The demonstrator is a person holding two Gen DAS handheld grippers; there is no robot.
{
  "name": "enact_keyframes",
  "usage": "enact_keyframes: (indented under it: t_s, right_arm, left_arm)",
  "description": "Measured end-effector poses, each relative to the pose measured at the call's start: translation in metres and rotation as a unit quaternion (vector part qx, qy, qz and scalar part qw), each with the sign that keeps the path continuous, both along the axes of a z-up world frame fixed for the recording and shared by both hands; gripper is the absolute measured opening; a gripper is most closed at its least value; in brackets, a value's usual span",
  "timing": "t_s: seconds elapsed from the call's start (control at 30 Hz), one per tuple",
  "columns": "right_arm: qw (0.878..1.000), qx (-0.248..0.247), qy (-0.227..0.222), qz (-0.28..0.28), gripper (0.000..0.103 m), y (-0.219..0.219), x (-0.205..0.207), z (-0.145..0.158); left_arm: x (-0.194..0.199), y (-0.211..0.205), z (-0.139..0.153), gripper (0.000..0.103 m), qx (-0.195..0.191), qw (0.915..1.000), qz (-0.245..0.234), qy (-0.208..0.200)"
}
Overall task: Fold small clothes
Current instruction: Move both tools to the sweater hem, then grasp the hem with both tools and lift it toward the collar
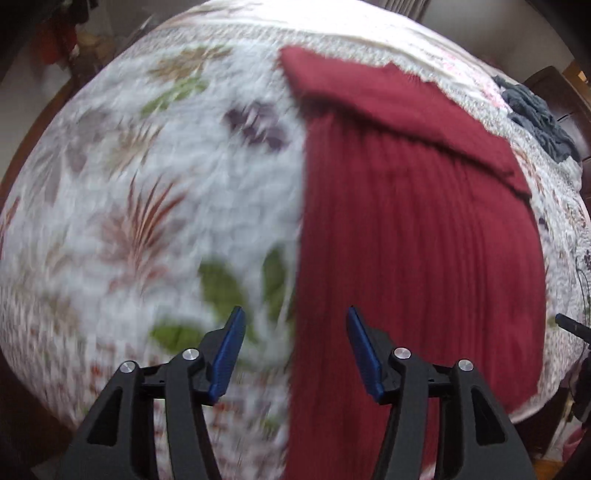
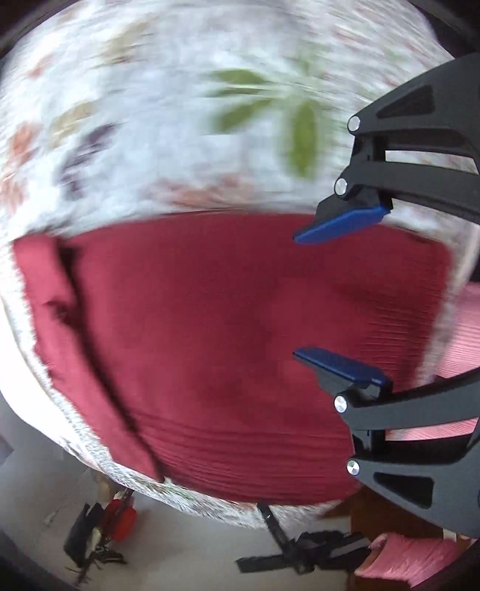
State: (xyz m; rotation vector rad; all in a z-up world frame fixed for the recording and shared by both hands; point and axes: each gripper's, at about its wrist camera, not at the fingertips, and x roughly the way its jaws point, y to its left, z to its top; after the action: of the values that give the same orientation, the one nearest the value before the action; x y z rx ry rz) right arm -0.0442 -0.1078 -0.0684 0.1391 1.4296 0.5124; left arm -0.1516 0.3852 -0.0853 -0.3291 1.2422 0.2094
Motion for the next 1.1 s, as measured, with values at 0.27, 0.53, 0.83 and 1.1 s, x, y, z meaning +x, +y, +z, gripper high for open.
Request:
enact_keyframes:
  t_s: [0.27,0.53,0.83,1.1]
  right_arm:
    - [0.996,0.014,0.063,-0.065,0.058,-0.041,-0.037,-0.037]
    - [0.995,0.038,0.071,-0.065,0.060,-0.050,-0.041,-0.039]
    - [0.991,0.080,0.087,-0.062,0.053,-0.022,-0.043,-0.049]
    - [0.992,0.063,0.092,-0.057,0.039,-0.004,-0.040,-0.054]
  left_arm:
    - [-0.054,-0.009,-0.016,0.060,-0.022,0.9995,0.005,0.023]
    - [-0.058,-0.033,-0.020,0.061,-0.064,0.9974,-0.013,0.030]
    - [-0.066,-0.035,-0.033,0.044,-0.141,0.9893,0.016,0.033]
    - [-0.082,-0.031,-0.043,0.039,-0.162,0.9854,0.027,0.044]
